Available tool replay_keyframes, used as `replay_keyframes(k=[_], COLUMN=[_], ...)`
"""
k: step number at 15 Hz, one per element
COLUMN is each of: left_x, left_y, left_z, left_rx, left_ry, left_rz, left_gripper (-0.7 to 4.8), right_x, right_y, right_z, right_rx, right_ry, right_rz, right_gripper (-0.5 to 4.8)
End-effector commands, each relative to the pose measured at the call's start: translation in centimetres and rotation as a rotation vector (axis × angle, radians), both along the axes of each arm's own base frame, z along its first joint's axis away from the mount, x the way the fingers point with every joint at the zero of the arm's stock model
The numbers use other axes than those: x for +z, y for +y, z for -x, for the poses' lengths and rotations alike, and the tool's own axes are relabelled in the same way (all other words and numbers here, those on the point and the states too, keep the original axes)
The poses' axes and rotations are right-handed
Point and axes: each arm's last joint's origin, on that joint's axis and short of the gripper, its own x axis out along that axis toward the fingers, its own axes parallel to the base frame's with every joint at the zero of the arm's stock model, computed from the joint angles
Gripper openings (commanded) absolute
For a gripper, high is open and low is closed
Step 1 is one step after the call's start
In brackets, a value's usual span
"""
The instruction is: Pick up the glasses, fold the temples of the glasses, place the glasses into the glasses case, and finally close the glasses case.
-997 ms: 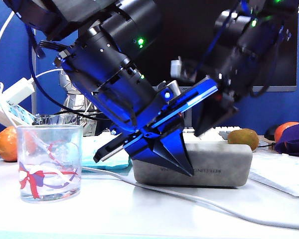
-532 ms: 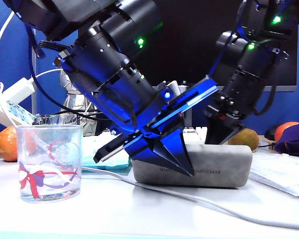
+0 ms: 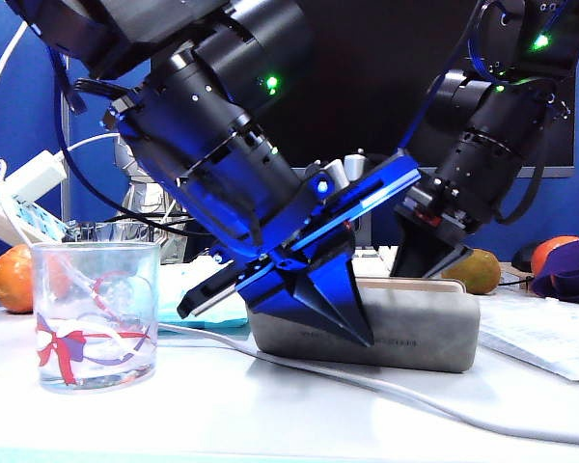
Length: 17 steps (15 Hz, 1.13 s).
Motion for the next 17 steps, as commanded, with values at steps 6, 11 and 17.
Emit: replay_keyframes(k=[6, 11, 17], left_x=[0.2, 0.3, 0.3], left_y=[-0.1, -0.2, -0.2], left_z=[-0.3, -0.3, -0.3], left_rx=[0.034, 0.041, 0.030], left_ry=[-0.049, -0.048, -0.055], left_rz=[0.004, 0.012, 0.017], left_gripper=[-0.05, -0.05, -0.05], right_x=[-0.1, -0.2, 0.2], right_y=[0.1, 1.2, 1.6], right_z=[1.3, 2.5, 3.0], right_rx=[0.090, 0.178, 0.200], right_ry=[0.120, 0.165, 0.189], right_rz=[-0.050, -0.041, -0.068], right_gripper=[-0.02, -0.02, -0.02])
